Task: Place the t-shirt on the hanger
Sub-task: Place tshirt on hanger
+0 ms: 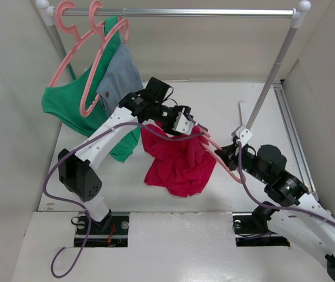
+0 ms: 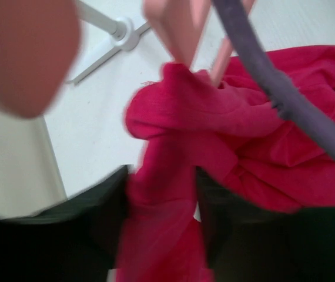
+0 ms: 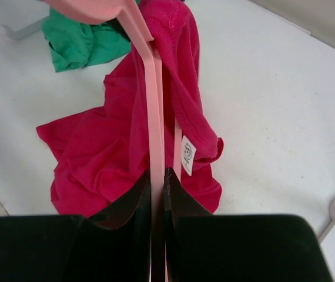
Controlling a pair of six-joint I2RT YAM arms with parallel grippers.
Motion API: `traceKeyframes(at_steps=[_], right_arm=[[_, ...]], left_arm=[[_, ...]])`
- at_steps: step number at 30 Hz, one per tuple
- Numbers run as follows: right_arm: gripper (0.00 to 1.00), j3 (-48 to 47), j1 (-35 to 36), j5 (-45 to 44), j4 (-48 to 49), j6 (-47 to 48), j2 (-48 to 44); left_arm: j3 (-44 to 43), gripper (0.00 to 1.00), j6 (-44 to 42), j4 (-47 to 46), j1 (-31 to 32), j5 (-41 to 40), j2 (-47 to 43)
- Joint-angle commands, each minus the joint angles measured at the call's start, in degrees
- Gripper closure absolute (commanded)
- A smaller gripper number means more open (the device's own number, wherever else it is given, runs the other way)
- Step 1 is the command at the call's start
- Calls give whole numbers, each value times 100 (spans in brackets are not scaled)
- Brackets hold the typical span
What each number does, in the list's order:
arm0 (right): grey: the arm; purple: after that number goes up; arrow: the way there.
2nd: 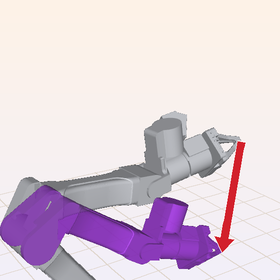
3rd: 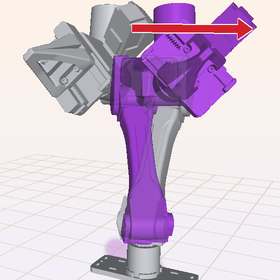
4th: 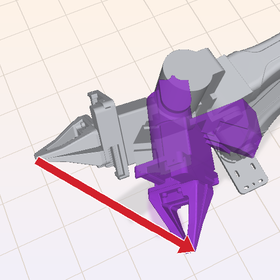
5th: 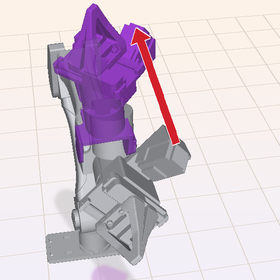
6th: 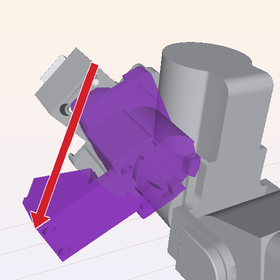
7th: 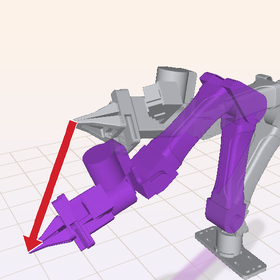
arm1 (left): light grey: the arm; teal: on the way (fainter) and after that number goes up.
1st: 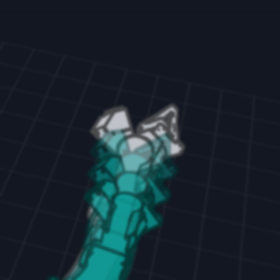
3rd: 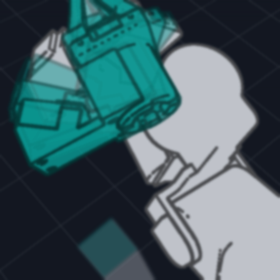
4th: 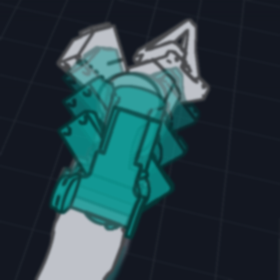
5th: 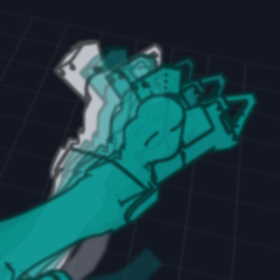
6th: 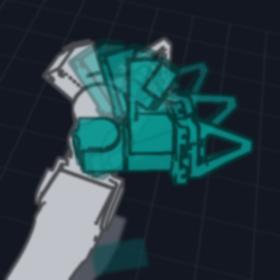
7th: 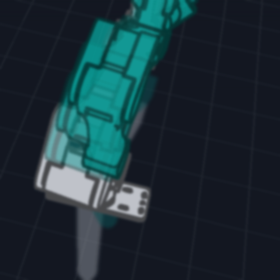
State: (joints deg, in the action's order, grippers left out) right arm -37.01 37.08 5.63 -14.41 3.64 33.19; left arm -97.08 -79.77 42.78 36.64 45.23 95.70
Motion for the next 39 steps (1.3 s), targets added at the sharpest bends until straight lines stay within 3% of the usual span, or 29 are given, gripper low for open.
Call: traceKeyframes(at_steps=[1, 4, 8, 10, 15, 18, 21, 22, 23, 25, 26, 29, 32, 36, 39], right_arm=[[100, -218, -43, -97, 967, -83, -137], [100, -218, -43, -97, 967, -83, -85], [100, -280, -43, -97, 967, -30, -32], [100, -280, -43, -97, 967, -30, -32], [100, -280, -43, -97, 967, -30, -32], [100, -280, -43, -228, 914, -30, -32], [98, -280, -43, -491, 721, -30, 99], [70, -341, -43, -754, 660, -30, 161], [53, -394, -43, -887, 590, -30, 231], [29, -622, -43, -1054, 414, 22, 547], [23, -727, -43, -1107, 413, 92, 670], [13, -1219, -43, -1248, 203, 294, 1101], [12, -1580, -95, -1021, 255, 488, 1286], [12, -1914, -245, 645, 527, 814, 1488], [11, -2038, -463, 650, 475, 665, 1769]], left_arm=[[329, 48, -338, 617, 62, 267, -254], [575, 48, -163, 416, 62, 267, -254], [698, 66, 83, 90, 202, 214, -201], [699, 98, 162, -41, 255, 214, -148], [760, 100, 857, -341, 256, 162, -148], [708, 100, 2144, -1076, 81, -40, -148], [865, 100, 2588, -1439, -183, -207, -341], [953, 100, 2589, -1440, -184, -338, -394], [1006, 100, 2589, -1501, -245, -435, -446], [1155, 100, 2519, -1501, -298, -603, -657], [1365, 100, 2466, -1501, -298, -734, -736], [1953, 100, 1837, -1370, -368, -823, -1088], [2551, 100, 1027, -1211, -368, -1094, -1553], [3203, 100, 595, -1387, -368, -1359, -1905], [3152, 100, 158, -1003, -491, -1133, -1959]])
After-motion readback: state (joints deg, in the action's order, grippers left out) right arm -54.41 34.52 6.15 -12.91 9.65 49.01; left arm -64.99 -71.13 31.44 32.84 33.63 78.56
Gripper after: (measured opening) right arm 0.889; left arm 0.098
